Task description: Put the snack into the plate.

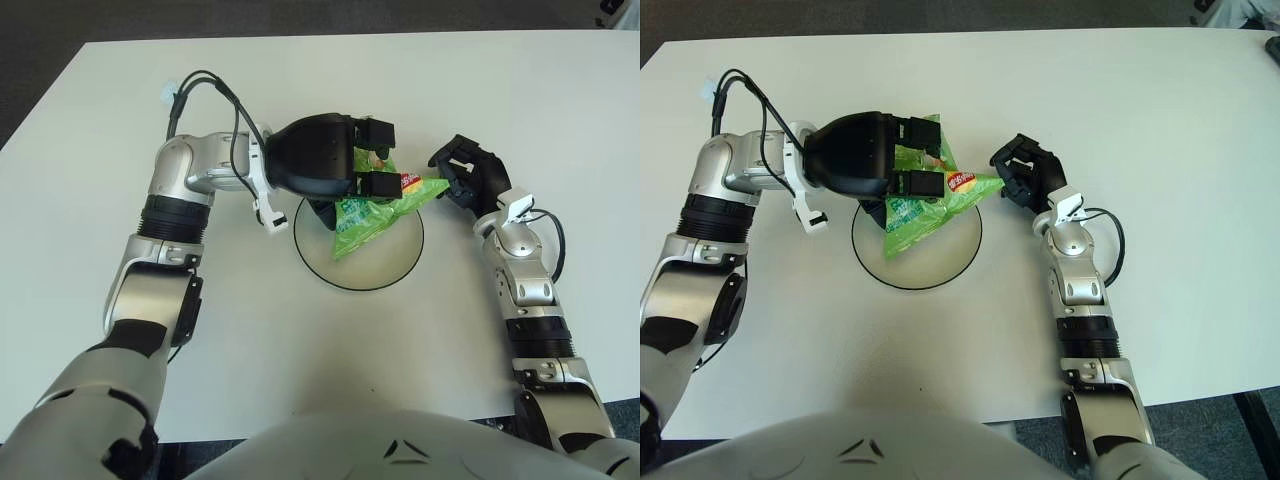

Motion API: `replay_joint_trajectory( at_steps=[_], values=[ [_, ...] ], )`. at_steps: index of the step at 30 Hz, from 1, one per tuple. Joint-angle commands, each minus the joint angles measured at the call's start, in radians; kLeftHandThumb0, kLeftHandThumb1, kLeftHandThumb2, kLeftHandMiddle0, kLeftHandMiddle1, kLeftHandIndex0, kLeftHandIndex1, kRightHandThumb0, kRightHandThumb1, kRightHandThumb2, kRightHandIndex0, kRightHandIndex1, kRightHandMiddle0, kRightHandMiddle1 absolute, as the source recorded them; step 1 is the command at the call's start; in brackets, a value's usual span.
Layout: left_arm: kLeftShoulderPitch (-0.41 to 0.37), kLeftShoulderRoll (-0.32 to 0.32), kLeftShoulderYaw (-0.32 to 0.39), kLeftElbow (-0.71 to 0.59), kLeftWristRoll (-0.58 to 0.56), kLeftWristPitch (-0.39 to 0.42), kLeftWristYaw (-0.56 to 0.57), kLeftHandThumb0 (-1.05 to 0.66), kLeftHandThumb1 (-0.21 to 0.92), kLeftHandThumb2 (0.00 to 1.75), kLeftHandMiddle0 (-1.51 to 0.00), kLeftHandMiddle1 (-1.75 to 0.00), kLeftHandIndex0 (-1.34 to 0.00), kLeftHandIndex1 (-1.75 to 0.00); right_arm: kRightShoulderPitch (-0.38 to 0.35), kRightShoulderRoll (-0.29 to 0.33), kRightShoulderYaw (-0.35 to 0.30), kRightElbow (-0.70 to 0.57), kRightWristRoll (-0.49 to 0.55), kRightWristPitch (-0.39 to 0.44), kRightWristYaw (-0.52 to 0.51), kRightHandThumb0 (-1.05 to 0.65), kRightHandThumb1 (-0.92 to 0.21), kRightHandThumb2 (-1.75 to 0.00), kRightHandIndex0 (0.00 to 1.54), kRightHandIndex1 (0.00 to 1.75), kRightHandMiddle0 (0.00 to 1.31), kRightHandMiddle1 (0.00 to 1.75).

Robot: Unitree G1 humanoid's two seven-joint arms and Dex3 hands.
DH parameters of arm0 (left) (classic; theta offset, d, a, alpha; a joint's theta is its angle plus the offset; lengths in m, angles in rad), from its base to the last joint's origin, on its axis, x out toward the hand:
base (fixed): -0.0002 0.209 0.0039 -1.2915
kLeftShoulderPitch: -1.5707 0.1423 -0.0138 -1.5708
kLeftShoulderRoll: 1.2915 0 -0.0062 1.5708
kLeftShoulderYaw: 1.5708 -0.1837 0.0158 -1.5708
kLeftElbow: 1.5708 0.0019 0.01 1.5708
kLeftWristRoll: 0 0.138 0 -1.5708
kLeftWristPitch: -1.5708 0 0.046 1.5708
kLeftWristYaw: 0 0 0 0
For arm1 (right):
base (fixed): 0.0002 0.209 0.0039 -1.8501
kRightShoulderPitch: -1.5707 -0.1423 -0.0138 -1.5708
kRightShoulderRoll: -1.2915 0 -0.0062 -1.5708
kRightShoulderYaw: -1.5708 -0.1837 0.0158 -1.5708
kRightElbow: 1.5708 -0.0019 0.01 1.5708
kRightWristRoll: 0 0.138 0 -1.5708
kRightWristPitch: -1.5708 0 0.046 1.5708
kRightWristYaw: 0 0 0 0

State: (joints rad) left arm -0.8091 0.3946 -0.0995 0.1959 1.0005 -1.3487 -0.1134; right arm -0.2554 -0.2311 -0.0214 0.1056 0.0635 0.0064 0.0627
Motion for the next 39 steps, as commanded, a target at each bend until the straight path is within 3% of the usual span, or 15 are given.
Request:
replay_joint_trajectory(
  at_steps=[1, 5, 10, 17, 25, 30, 35, 39],
  values=[
    [0.045, 0.056, -0.042, -0.066, 0.023, 0.046, -0.025, -0.48, 0.92, 0.07, -0.23, -0.14, -0.27, -0.35, 0.124, 0.007, 0.034, 0.107, -0.027, 0.147, 0.029, -0.42, -0.92, -0.42, 0.82, 1.68, 0.63, 1.45],
    [0.046, 0.08, -0.066, -0.083, 0.022, 0.065, -0.001, -0.41, 0.92, 0.12, -0.13, -0.03, -0.21, -0.19, 0.121, 0.005, 0.036, 0.108, -0.03, 0.153, 0.028, -0.38, -0.92, -0.3, 0.78, 1.6, 0.5, 1.47],
    [0.037, 0.1, -0.082, -0.086, 0.02, 0.065, 0.037, -0.33, 0.92, 0.15, -0.13, -0.02, -0.22, -0.15, 0.115, -0.005, 0.045, 0.105, -0.042, 0.184, 0.029, -0.37, -0.92, -0.25, 0.66, 1.32, 0.5, 1.44],
    [0.029, 0.14, -0.094, -0.111, -0.066, 0.078, 0.004, -0.28, 0.92, 0.15, -0.13, -0.01, -0.23, -0.12, 0.111, -0.013, 0.05, 0.093, -0.044, 0.232, 0.027, -0.37, -0.92, -0.23, 0.62, 1.19, 0.52, 1.42],
    [0.034, 0.204, -0.187, -0.047, -0.334, 0.103, -0.07, -0.24, 0.92, 0.16, -0.11, 0.0, -0.24, -0.07, 0.109, -0.014, 0.047, 0.094, -0.04, 0.242, 0.027, -0.37, -0.92, -0.22, 0.66, 1.24, 0.53, 1.41],
    [0.036, 0.251, -0.213, -0.015, -0.459, 0.107, -0.102, -0.23, 0.92, 0.15, -0.12, 0.0, -0.26, -0.06, 0.103, -0.012, 0.049, 0.115, -0.045, 0.219, 0.024, -0.37, -0.92, -0.26, 0.75, 1.39, 0.49, 1.45],
    [0.029, 0.299, -0.198, 0.053, -0.512, 0.079, -0.115, -0.23, 0.92, 0.16, -0.13, -0.01, -0.26, -0.05, 0.1, -0.01, 0.051, 0.128, -0.051, 0.201, 0.015, -0.37, -0.92, -0.25, 0.8, 1.49, 0.49, 1.45],
    [0.059, 0.314, -0.151, 0.048, -0.515, 0.104, -0.114, -0.23, 0.92, 0.16, -0.13, -0.01, -0.26, -0.05, 0.099, -0.008, 0.051, 0.129, -0.051, 0.2, 0.011, -0.37, -0.92, -0.25, 0.81, 1.52, 0.49, 1.44]
  ],
)
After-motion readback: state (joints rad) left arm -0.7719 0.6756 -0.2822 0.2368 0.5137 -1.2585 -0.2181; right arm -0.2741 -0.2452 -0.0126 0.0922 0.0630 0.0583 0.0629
